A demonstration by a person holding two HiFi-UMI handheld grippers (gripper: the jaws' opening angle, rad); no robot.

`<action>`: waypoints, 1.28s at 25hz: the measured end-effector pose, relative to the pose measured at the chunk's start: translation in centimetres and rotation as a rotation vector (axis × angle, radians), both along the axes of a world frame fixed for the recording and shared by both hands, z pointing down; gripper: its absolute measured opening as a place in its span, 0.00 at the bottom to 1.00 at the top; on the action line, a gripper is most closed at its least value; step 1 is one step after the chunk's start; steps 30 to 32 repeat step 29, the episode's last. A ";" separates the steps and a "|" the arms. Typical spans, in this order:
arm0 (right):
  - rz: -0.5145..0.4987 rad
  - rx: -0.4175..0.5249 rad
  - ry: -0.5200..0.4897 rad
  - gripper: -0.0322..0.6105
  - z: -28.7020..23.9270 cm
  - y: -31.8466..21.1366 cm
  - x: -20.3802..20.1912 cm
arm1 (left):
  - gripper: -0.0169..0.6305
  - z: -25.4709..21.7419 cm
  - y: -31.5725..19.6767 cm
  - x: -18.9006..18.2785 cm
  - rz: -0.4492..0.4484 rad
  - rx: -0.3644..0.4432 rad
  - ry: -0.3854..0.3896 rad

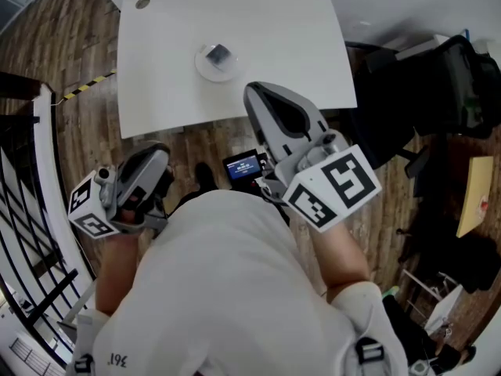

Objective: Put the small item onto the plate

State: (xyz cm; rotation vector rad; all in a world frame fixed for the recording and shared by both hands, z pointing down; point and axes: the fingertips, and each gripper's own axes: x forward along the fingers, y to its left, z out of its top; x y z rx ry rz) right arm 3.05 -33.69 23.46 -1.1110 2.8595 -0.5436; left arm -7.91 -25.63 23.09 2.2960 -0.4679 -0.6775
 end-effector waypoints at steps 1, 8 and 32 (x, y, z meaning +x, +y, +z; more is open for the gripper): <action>-0.004 0.002 -0.005 0.05 -0.2 0.1 -0.1 | 0.04 -0.2 0.1 0.1 0.001 0.007 0.000; 0.005 0.029 0.012 0.05 -0.8 0.3 -0.1 | 0.04 -0.3 0.5 0.0 -0.002 0.016 -0.014; 0.063 0.039 0.064 0.05 0.0 -0.4 1.6 | 0.04 0.8 0.9 1.0 0.017 -0.003 -0.028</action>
